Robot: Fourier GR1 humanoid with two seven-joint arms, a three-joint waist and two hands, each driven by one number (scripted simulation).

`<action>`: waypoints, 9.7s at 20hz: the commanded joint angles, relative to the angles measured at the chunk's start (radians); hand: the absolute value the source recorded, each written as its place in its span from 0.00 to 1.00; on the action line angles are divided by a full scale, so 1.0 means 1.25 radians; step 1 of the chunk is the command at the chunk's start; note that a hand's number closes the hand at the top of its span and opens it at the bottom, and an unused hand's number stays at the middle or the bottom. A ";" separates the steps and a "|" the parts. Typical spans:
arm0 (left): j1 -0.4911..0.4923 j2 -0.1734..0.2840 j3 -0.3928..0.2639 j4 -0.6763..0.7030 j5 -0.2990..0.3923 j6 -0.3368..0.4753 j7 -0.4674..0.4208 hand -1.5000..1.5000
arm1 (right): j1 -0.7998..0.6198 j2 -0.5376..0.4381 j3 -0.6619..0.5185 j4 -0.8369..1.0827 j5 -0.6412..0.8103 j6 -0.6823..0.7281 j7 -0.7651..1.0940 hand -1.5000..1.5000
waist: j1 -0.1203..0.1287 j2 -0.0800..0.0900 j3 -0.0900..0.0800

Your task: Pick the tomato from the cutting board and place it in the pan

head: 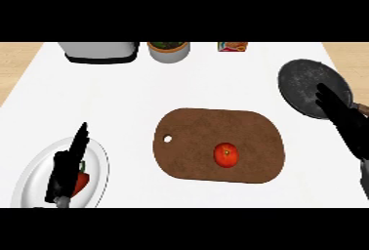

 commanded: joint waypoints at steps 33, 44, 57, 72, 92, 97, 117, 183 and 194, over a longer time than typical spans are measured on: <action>-0.207 -0.005 0.129 -0.090 0.033 -0.091 0.034 0.50 | -0.163 -0.141 0.074 -0.415 0.254 0.245 0.079 0.00 | 0.001 0.024 -0.003; -0.181 -0.068 0.135 -0.101 -0.006 -0.082 0.025 0.50 | -0.216 0.067 0.188 -0.423 0.262 0.312 0.202 0.00 | 0.000 0.024 -0.003; -0.157 -0.041 0.199 -0.163 -0.003 -0.166 0.069 0.50 | -0.204 0.156 0.179 -0.380 0.439 0.352 0.309 0.00 | 0.001 0.024 -0.003; -0.225 -0.103 0.226 -0.063 -0.065 -0.169 0.045 0.50 | -0.125 0.192 0.207 -0.275 0.579 0.454 0.140 0.00 | -0.007 0.025 -0.003; -0.201 -0.104 0.284 -0.097 -0.054 -0.238 0.058 0.50 | -0.176 0.273 0.246 -0.141 0.820 0.511 0.141 0.00 | -0.005 0.025 -0.003; -0.248 -0.139 0.258 -0.066 -0.113 -0.194 0.059 0.50 | -0.174 0.279 0.242 -0.051 0.886 0.436 0.064 0.00 | -0.006 0.026 -0.003; -0.202 -0.160 0.276 -0.073 -0.127 -0.212 0.017 0.50 | -0.208 0.307 0.281 0.128 1.008 0.398 -0.128 1.00 | -0.004 0.026 -0.003; -0.246 -0.169 0.259 -0.094 -0.122 -0.253 0.048 0.50 | -0.526 -0.016 -0.455 0.888 0.765 -0.339 -0.172 0.00 | 0.064 0.058 0.004; -0.245 -0.195 0.241 -0.089 -0.140 -0.231 0.039 0.50 | -0.473 0.011 -0.558 0.911 0.655 -0.321 -0.402 0.00 | 0.049 0.053 0.005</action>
